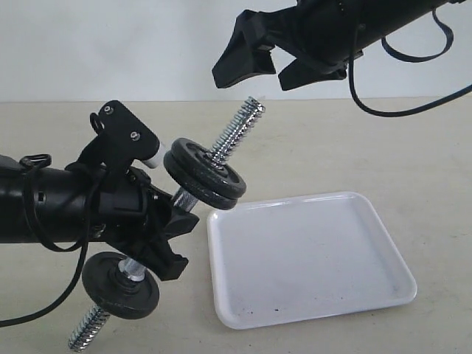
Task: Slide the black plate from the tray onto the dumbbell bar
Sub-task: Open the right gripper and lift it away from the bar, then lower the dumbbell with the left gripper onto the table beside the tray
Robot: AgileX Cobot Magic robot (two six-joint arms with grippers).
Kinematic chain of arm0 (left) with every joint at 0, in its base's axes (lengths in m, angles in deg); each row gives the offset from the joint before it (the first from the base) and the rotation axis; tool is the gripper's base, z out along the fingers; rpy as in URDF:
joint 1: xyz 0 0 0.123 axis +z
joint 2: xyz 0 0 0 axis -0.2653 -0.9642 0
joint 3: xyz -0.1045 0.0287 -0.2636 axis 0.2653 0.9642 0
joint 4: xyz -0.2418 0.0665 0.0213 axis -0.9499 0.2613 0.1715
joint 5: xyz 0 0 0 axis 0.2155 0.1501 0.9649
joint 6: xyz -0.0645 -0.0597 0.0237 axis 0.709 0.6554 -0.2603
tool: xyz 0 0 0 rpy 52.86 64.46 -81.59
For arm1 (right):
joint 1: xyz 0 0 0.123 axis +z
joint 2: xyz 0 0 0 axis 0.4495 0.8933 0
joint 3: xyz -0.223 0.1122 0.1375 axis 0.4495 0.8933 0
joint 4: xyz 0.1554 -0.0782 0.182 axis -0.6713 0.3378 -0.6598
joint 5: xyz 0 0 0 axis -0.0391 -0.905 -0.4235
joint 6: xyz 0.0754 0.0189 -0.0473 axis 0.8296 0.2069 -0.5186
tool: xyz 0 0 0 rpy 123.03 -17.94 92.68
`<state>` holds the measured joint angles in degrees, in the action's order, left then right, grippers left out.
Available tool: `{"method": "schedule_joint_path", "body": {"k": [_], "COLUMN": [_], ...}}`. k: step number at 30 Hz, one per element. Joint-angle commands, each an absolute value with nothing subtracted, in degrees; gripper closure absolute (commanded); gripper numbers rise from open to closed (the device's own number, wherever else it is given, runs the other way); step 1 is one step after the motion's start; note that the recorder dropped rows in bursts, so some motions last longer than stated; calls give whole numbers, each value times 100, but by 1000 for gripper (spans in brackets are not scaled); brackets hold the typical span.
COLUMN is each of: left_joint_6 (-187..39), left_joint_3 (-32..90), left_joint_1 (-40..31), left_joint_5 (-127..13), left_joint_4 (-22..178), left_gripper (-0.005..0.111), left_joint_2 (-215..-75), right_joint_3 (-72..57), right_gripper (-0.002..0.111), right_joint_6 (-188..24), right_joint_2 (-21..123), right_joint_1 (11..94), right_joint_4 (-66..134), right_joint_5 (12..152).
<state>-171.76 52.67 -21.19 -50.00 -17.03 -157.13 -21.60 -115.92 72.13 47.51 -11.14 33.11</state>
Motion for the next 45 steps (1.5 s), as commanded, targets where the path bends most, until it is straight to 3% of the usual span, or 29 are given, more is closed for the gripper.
{"method": "schedule_joint_path", "body": {"k": [1, 14, 24, 37, 45], "left_joint_6": [-16992, -16679, -16698, -16605, -16541], "left_joint_3": [5012, 5222, 5226, 5248, 5248], "left_joint_1": [-2117, -2117, -2117, -2117, -2117], "left_joint_5": [-4927, -5933, -6765, -6776, -6786], "left_joint_4": [-1866, -1866, -2159, -2159, -2159], "left_gripper": [102, 102, 102, 102, 102], "left_joint_2": [-15348, -15348, -15348, -15452, -15874], "right_joint_3": [-2190, -2190, -2190, -2173, -1322], "right_gripper": [3, 3, 3, 3, 3], "right_joint_6": [-11414, -9908, -9765, -9538, -9813], "right_joint_2": [7165, 7165, 7165, 7165, 7165], "right_joint_1": [4728, 4728, 4728, 4728, 4728], "right_joint_4": [-794, 1434, 1543, 1347, 1238], "right_joint_5": [3341, 3014, 2632, 1862, 2398]}}
